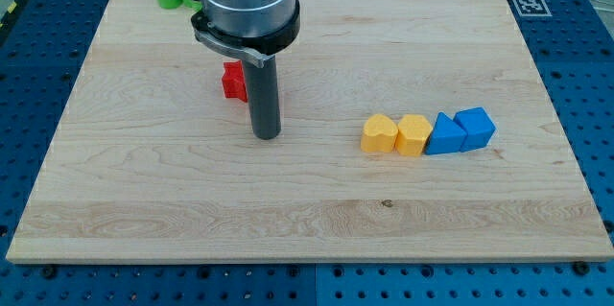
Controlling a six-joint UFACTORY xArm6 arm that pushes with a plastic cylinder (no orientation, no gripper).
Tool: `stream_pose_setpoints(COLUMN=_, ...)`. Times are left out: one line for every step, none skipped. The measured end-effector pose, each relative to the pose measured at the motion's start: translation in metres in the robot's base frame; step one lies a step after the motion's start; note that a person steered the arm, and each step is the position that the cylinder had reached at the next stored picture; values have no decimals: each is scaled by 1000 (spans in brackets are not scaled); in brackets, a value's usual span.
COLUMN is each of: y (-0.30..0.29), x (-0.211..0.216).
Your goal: Slightly move the red blocks towards the center
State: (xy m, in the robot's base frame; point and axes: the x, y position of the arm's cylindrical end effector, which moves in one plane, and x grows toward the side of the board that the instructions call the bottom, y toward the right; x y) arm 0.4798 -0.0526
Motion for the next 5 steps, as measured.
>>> stream_pose_setpoints(y=0, x=0)
stream_pose_setpoints(y=0, x=-9)
stream_pose_setpoints(y=0, x=-18)
stream_pose_setpoints(y=0, x=-19)
stream_pose_setpoints(y=0, x=-26)
